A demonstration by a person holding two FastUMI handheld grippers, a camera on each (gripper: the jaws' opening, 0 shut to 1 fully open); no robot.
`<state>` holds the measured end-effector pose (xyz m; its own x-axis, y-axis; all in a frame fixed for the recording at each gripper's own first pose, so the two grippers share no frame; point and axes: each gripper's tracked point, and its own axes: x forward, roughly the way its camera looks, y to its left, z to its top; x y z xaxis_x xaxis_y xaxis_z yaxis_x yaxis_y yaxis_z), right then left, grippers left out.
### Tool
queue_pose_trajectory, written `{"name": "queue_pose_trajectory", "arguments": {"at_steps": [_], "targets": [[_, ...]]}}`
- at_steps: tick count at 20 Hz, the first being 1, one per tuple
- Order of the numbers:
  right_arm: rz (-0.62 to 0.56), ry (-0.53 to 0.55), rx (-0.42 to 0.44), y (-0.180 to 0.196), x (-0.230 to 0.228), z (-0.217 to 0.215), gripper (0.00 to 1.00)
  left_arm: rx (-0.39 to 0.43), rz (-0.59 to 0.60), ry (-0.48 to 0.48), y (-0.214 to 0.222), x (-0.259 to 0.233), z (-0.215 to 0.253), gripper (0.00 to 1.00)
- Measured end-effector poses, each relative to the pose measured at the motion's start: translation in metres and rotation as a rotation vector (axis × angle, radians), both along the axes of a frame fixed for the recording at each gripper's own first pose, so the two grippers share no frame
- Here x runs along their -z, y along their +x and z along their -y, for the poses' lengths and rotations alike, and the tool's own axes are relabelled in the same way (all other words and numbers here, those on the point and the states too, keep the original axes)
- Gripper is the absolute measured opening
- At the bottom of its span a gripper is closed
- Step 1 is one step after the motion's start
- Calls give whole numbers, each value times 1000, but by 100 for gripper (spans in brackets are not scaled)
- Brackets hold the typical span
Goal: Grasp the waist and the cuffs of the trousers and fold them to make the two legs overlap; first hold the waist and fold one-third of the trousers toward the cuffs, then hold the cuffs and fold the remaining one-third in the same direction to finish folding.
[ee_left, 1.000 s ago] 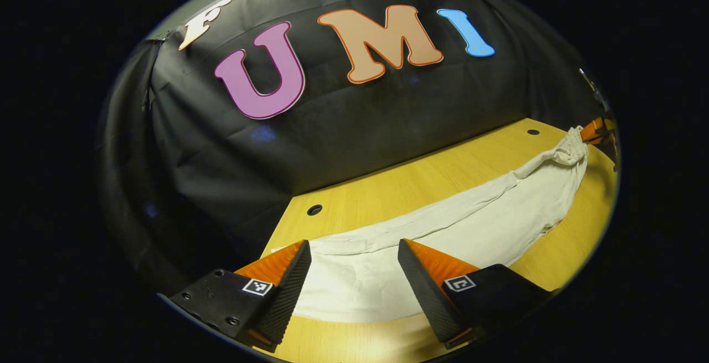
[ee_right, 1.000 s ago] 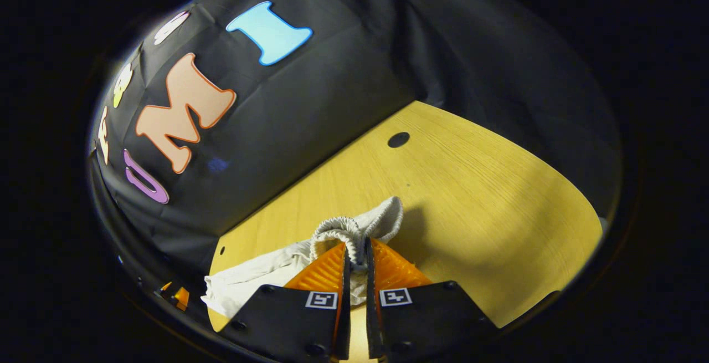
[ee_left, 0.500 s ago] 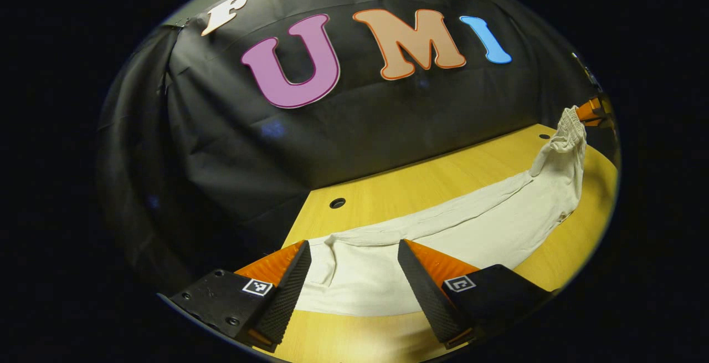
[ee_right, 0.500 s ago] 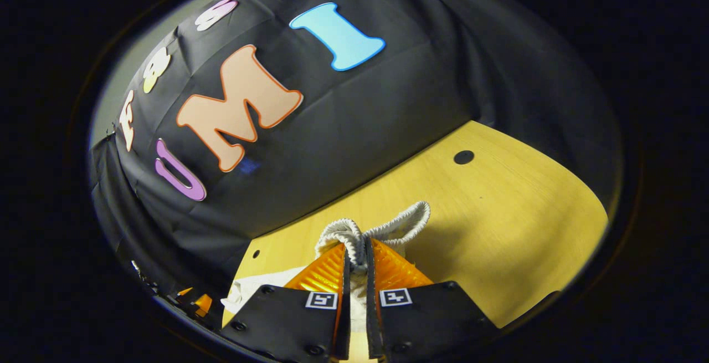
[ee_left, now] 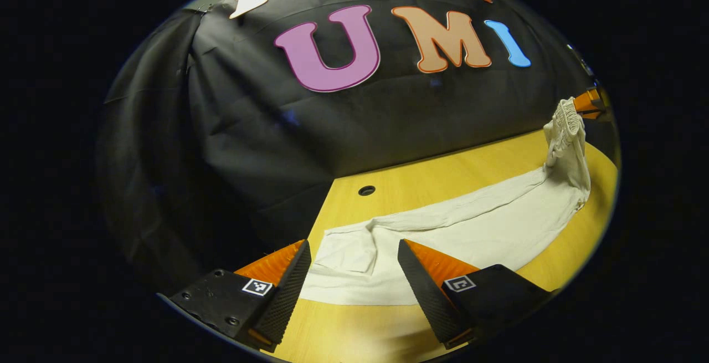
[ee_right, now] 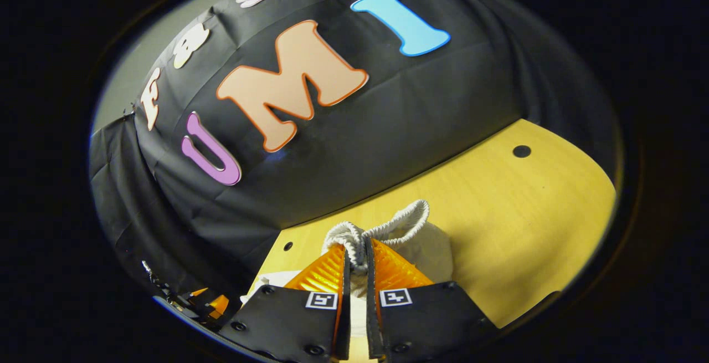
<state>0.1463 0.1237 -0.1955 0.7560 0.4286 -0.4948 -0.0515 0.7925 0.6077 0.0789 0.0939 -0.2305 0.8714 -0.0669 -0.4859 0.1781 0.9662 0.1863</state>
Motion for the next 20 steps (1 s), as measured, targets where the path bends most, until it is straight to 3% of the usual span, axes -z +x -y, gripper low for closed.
{"name": "queue_pose_trajectory", "arguments": {"at_steps": [8,18,19,20], "targets": [[-58,-27,-110,-19,39,-97,14,-50,-13,1,-6,14,-63,96],[-223,-133,-180,-62,124,-136,14,-72,-47,-5,-7,38,-100,96],[-237,-137,-184,-66,127,-137,8,-70,-52,-11,-6,41,-101,96],[-244,-124,-192,-68,128,-140,20,-70,-58,-15,-6,45,-102,96]]}}
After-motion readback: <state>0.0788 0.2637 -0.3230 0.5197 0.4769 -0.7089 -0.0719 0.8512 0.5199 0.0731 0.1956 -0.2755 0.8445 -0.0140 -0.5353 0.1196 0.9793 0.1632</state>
